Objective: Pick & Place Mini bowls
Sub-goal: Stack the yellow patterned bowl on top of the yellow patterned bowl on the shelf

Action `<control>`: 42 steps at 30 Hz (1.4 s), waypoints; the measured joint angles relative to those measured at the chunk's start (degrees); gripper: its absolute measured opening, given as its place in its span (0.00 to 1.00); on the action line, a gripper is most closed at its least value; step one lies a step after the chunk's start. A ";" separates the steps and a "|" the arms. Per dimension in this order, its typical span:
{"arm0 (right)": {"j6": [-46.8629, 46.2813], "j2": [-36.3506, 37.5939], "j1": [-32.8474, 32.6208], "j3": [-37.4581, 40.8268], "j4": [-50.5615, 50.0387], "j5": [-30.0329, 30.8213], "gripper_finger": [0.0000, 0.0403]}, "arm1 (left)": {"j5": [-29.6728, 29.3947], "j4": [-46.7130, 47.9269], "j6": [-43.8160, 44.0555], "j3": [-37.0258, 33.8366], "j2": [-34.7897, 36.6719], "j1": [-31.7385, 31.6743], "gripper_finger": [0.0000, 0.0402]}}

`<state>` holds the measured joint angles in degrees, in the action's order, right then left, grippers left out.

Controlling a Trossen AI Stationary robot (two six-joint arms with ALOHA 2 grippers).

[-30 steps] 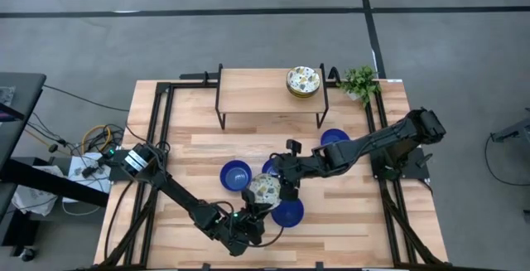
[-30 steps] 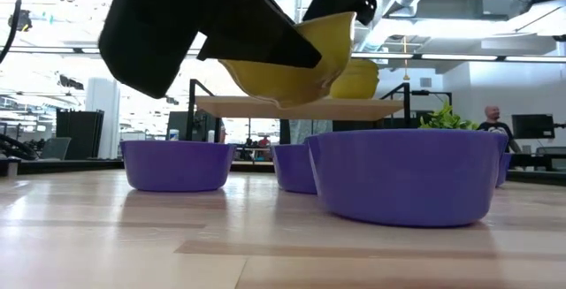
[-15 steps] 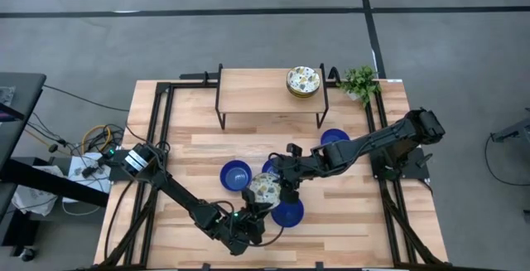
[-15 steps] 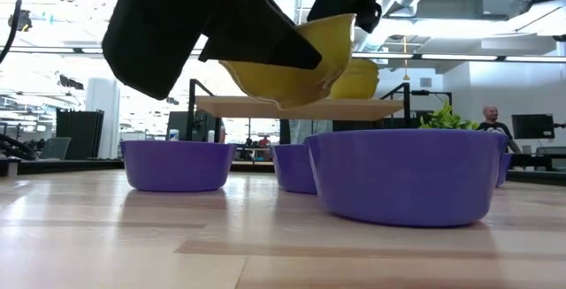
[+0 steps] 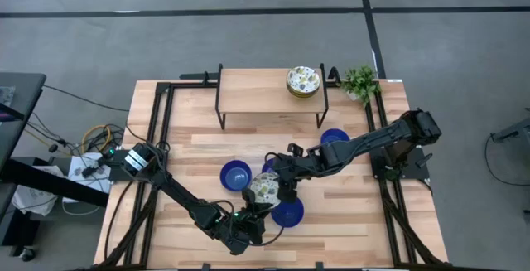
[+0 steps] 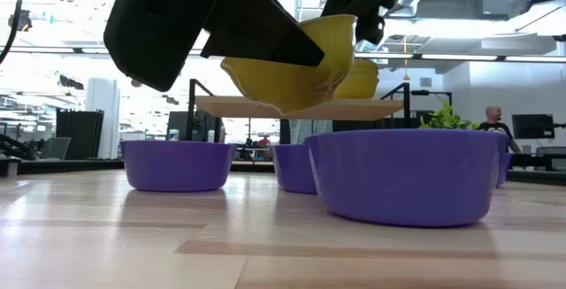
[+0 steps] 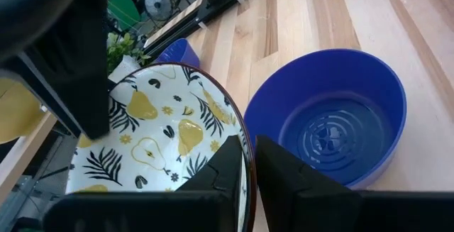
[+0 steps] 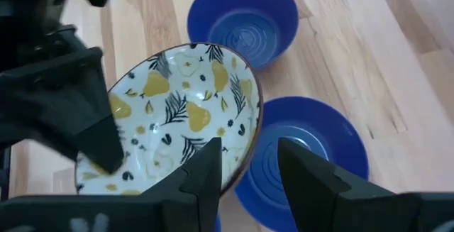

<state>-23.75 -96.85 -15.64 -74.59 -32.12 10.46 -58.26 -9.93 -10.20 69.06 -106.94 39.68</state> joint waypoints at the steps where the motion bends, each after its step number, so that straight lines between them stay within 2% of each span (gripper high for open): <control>1: -0.49 -0.57 0.13 -0.04 0.24 -0.02 0.31 | 0.01 -0.05 0.01 0.00 0.00 0.00 0.09; 14: 0.76 -2.78 1.25 -0.02 0.90 -0.55 0.29 | 0.02 -0.41 -0.04 -0.02 0.00 -0.11 0.09; 18: 1.45 -2.78 1.27 -0.03 0.98 -1.65 0.21 | 0.06 -0.47 -0.13 -0.02 0.00 -0.13 0.09; 24: 2.29 -2.78 1.42 -0.04 1.28 -0.91 0.03 | 0.23 -0.91 -0.52 -0.01 0.00 -0.74 0.09; 42: 5.14 -2.94 1.35 0.31 -0.11 -3.38 0.00 | 3.51 -0.86 -0.09 0.02 0.27 -0.74 0.10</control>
<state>-18.61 -99.79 -14.29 -74.28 -32.23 7.08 -54.75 -10.80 -10.28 69.08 -106.66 38.94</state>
